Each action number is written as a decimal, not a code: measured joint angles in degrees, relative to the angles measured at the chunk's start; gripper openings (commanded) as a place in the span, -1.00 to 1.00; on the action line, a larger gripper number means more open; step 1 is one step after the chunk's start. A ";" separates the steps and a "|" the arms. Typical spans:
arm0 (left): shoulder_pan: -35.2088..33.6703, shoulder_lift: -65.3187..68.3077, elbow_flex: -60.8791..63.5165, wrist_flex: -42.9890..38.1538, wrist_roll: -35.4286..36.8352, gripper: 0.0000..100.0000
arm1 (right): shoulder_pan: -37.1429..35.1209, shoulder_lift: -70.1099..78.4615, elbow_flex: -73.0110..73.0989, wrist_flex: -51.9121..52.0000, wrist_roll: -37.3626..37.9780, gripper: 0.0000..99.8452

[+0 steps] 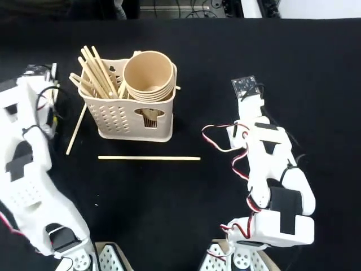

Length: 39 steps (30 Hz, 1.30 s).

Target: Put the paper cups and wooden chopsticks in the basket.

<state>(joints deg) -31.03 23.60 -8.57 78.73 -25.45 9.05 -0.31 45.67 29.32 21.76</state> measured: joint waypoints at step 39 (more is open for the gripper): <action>13.98 -121.23 81.14 -71.30 31.47 -0.94 | 0.00 0.00 0.00 0.00 0.00 -0.98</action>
<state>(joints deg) -17.05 -97.63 72.57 7.43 6.02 9.05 -0.31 45.67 29.32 21.76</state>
